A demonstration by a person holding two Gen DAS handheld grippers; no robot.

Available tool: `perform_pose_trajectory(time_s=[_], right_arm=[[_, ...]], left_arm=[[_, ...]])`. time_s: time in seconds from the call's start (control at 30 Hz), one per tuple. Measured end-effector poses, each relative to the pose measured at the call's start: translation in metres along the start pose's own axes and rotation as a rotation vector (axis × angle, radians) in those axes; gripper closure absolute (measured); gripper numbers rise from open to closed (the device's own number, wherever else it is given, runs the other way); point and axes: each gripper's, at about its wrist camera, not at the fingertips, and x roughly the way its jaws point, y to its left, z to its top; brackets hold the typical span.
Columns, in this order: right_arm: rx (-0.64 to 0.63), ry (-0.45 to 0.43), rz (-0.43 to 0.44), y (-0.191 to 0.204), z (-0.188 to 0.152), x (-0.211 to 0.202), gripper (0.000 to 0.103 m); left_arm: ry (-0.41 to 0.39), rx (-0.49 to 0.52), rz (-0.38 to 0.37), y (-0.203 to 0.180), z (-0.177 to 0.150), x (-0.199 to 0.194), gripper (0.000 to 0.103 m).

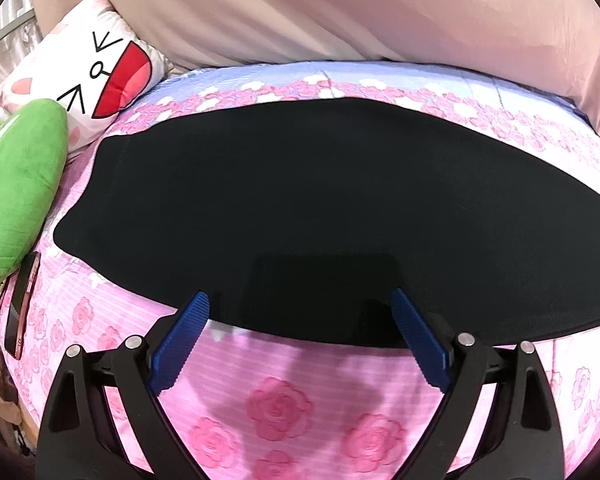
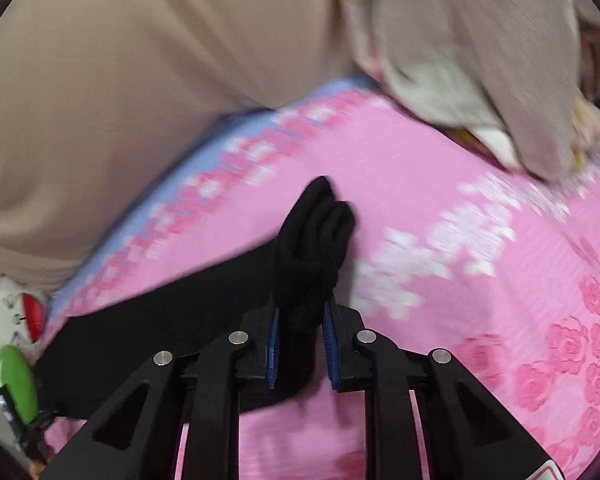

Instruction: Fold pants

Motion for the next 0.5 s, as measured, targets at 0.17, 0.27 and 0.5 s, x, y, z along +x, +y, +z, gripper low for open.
perform_pose_trajectory(time_s=[0.17, 0.27, 0.5], right_arm=[[-0.206, -0.01, 0.137, 0.123, -0.003, -0.012, 0.085], [-0.326, 0.04, 0.234, 0.204, -0.025, 0.006, 0.085], [-0.526, 0.299, 0.198, 0.289, -0.115, 0.093, 0.076]], left_arm=[[-0.013, -0.055, -0.04, 0.029, 0.0, -0.001, 0.012], [-0.018, -0.082, -0.062, 0.046, -0.003, -0.002, 0.012], [-0.025, -0.108, -0.06, 0.078, -0.014, -0.004, 0.012]])
